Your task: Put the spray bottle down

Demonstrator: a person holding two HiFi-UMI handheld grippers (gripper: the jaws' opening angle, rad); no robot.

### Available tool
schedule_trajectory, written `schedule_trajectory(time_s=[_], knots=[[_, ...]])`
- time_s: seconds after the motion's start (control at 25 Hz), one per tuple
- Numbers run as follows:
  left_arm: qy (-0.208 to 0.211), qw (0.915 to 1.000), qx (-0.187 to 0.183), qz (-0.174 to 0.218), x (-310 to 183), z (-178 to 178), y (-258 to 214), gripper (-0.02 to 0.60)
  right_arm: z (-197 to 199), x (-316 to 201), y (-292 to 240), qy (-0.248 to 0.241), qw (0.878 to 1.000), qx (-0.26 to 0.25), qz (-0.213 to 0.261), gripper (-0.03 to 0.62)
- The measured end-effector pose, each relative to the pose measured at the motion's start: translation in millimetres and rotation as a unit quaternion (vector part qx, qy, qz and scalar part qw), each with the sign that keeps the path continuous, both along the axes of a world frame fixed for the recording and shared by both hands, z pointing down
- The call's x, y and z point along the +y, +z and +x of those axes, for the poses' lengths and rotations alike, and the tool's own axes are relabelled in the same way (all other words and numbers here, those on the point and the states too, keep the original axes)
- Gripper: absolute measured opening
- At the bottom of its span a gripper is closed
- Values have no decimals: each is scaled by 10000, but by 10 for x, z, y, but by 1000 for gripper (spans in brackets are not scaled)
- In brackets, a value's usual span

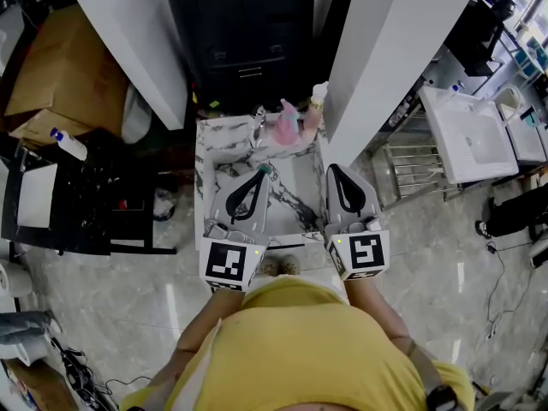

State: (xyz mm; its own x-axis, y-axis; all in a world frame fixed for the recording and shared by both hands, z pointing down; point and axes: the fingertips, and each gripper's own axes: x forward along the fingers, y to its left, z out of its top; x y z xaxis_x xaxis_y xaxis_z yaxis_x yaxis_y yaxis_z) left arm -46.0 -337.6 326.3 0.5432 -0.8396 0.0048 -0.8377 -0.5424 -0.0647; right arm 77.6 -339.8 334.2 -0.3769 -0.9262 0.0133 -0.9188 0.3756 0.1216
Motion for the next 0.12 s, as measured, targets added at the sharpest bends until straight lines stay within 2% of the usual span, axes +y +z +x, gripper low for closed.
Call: schedule_trajectory(time_s=[0.12], knots=[[1,10000,-9,3,-34,1,25,2,-9,-31,27,-19,10000,5,-2,0]])
